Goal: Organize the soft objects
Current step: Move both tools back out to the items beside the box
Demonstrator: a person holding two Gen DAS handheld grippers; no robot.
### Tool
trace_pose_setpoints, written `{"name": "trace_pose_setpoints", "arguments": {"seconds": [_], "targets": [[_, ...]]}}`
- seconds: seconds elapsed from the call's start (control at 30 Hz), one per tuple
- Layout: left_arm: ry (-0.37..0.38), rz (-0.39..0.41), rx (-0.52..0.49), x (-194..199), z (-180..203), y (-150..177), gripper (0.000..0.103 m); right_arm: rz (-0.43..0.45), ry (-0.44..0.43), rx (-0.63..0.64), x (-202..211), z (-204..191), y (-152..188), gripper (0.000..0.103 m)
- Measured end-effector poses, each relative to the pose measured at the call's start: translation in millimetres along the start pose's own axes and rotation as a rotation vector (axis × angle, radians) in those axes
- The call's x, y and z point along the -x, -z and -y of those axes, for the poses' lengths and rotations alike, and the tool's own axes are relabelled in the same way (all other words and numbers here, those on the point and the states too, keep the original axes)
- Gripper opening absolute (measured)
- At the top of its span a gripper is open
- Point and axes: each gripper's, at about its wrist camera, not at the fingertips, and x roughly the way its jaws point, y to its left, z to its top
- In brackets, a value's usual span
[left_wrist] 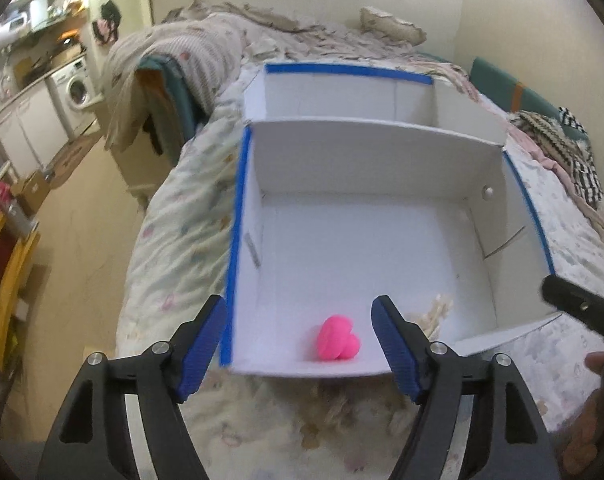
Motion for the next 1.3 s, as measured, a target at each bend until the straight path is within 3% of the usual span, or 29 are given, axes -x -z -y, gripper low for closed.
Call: {"name": "trace_pose_setpoints", "arguments": {"seconds": [0.43, 0.77, 0.87, 1.1, 1.3], "targets": [[-0.032, -0.094, 0.071, 3, -38, 48, 0.073, -0.057, 0.028, 0.008, 12, 6, 39, 0.103], [-0.054, -0.178, 0.130, -17, -45, 55, 0.073, -0.109, 0.043, -0.068, 3, 19, 43, 0.103], [-0.014, -0.225, 0.180, -28, -49, 57, 0.072, -0.134, 0.047, -0.084, -3, 23, 44, 0.103], [0.065, -0.331, 0.167, -59, -22, 66, 0.072, -0.154, 0.062, -0.107, -10, 29, 43, 0.103], [0.065, -0.392, 0.150, -87, 1, 70, 0.068, -0.188, 0.086, -0.115, -19, 37, 43, 0.103]]}}
